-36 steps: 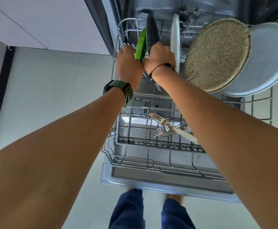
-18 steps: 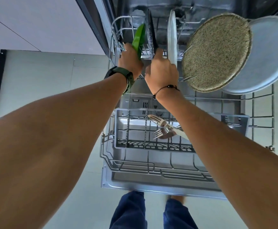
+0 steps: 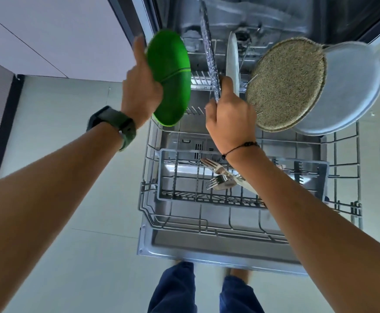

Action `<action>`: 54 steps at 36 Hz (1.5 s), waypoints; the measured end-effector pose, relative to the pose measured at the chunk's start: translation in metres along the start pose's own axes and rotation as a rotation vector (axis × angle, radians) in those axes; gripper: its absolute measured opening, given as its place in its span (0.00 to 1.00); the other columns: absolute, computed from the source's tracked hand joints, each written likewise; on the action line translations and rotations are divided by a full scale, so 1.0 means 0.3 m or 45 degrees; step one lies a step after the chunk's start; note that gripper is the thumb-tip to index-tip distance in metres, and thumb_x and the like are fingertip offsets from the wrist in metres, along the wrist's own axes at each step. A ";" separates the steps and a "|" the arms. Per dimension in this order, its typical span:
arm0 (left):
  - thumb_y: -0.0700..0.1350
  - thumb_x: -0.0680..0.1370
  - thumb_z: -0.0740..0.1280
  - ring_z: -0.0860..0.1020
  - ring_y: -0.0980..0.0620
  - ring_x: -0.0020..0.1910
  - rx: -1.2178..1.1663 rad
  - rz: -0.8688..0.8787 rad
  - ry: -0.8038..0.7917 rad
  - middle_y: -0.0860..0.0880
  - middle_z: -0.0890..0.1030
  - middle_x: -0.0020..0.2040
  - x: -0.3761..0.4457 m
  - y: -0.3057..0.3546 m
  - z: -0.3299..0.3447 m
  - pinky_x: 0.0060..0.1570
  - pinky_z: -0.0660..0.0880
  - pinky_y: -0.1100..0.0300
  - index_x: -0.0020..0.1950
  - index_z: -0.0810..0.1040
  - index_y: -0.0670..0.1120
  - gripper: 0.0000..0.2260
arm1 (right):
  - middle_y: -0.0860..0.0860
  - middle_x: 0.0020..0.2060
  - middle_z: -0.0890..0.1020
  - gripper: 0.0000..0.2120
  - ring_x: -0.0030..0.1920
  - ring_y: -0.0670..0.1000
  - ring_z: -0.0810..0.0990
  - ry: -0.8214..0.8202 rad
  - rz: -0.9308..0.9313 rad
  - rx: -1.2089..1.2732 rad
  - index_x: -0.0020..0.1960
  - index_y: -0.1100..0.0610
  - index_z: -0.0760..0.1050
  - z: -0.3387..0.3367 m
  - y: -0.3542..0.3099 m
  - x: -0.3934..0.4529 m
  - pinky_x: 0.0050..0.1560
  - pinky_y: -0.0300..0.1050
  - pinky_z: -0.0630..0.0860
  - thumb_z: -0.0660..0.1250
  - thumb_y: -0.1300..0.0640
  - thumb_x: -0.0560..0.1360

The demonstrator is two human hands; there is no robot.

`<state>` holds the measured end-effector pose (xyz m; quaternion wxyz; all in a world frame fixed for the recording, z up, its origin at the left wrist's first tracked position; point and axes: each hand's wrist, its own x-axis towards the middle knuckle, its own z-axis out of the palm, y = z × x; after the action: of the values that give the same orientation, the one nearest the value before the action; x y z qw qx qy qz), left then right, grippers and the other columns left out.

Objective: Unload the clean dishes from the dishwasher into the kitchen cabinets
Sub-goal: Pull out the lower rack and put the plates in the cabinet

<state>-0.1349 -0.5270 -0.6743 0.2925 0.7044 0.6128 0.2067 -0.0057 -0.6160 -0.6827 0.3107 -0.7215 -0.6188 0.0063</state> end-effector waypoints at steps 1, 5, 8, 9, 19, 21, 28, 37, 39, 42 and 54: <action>0.29 0.74 0.53 0.74 0.47 0.47 -0.152 -0.086 -0.012 0.48 0.74 0.50 -0.012 -0.001 -0.029 0.47 0.73 0.54 0.75 0.49 0.45 0.32 | 0.52 0.18 0.72 0.19 0.16 0.52 0.71 0.009 -0.042 -0.024 0.50 0.67 0.78 -0.010 -0.004 -0.008 0.22 0.33 0.59 0.54 0.59 0.67; 0.34 0.77 0.48 0.75 0.46 0.60 -0.933 -0.417 -0.074 0.48 0.72 0.64 -0.075 0.014 -0.098 0.54 0.77 0.46 0.73 0.58 0.55 0.27 | 0.54 0.26 0.79 0.18 0.23 0.51 0.76 0.016 -0.148 -0.048 0.55 0.66 0.78 -0.050 -0.022 -0.051 0.21 0.34 0.65 0.60 0.62 0.68; 0.28 0.76 0.45 0.75 0.46 0.59 -1.074 -0.519 -0.037 0.47 0.72 0.65 -0.138 0.031 -0.088 0.54 0.78 0.47 0.66 0.70 0.50 0.27 | 0.59 0.42 0.85 0.19 0.37 0.54 0.84 0.078 -0.326 -0.046 0.56 0.67 0.77 -0.060 -0.023 -0.086 0.30 0.39 0.78 0.69 0.69 0.65; 0.28 0.76 0.46 0.75 0.46 0.59 -1.098 -0.547 -0.021 0.46 0.72 0.65 -0.160 0.033 -0.079 0.54 0.78 0.48 0.63 0.73 0.48 0.26 | 0.60 0.47 0.84 0.19 0.42 0.55 0.85 0.084 -0.383 -0.032 0.57 0.67 0.76 -0.063 -0.019 -0.092 0.36 0.42 0.80 0.68 0.69 0.66; 0.61 0.80 0.44 0.81 0.50 0.52 -1.547 -0.623 -0.041 0.49 0.83 0.49 -0.266 0.034 -0.048 0.53 0.77 0.55 0.52 0.77 0.47 0.26 | 0.58 0.59 0.80 0.22 0.58 0.62 0.78 -0.110 -0.633 -0.126 0.63 0.62 0.75 -0.077 0.047 -0.157 0.52 0.62 0.77 0.46 0.67 0.79; 0.64 0.79 0.42 0.80 0.50 0.55 -1.556 -0.605 -0.050 0.48 0.82 0.54 -0.278 0.032 -0.047 0.56 0.76 0.53 0.55 0.76 0.48 0.29 | 0.57 0.59 0.80 0.21 0.59 0.62 0.78 -0.152 -0.656 -0.129 0.63 0.61 0.75 -0.076 0.058 -0.169 0.53 0.63 0.76 0.48 0.68 0.79; 0.39 0.77 0.59 0.79 0.42 0.56 -1.491 -0.703 -0.005 0.40 0.79 0.59 -0.294 0.040 -0.013 0.55 0.77 0.49 0.64 0.72 0.42 0.16 | 0.58 0.63 0.76 0.26 0.63 0.63 0.74 -0.390 -0.783 -0.171 0.67 0.61 0.70 -0.120 0.078 -0.163 0.61 0.62 0.72 0.57 0.59 0.70; 0.26 0.71 0.56 0.74 0.39 0.62 -1.730 -0.585 -0.005 0.40 0.70 0.68 -0.318 0.012 0.022 0.57 0.75 0.42 0.74 0.58 0.55 0.37 | 0.60 0.66 0.73 0.35 0.65 0.65 0.71 -0.556 -0.934 -0.273 0.69 0.61 0.68 -0.121 0.110 -0.151 0.63 0.63 0.70 0.73 0.54 0.64; 0.25 0.71 0.56 0.74 0.39 0.63 -1.756 -0.590 0.004 0.41 0.70 0.68 -0.321 0.006 0.024 0.58 0.74 0.40 0.75 0.55 0.58 0.39 | 0.60 0.66 0.73 0.32 0.65 0.65 0.71 -0.552 -0.949 -0.290 0.69 0.61 0.68 -0.117 0.107 -0.156 0.63 0.63 0.70 0.69 0.54 0.67; 0.25 0.70 0.57 0.75 0.38 0.61 -1.716 -0.621 -0.001 0.39 0.73 0.65 -0.323 0.001 0.032 0.55 0.76 0.41 0.73 0.62 0.49 0.33 | 0.59 0.66 0.73 0.28 0.65 0.66 0.71 -0.567 -0.938 -0.306 0.69 0.60 0.68 -0.112 0.112 -0.159 0.62 0.63 0.70 0.62 0.56 0.69; 0.31 0.76 0.58 0.80 0.43 0.52 -1.765 -0.969 0.194 0.41 0.79 0.58 -0.372 -0.080 0.036 0.41 0.80 0.51 0.66 0.71 0.41 0.19 | 0.60 0.53 0.80 0.22 0.54 0.58 0.79 -0.307 -0.884 0.018 0.61 0.59 0.67 -0.095 0.098 -0.132 0.57 0.53 0.74 0.49 0.44 0.80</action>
<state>-0.1639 -0.6365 -0.6906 0.6723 0.0878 0.5615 0.4744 0.0223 -0.6653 -0.6881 0.2240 -0.4604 -0.8590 -0.0103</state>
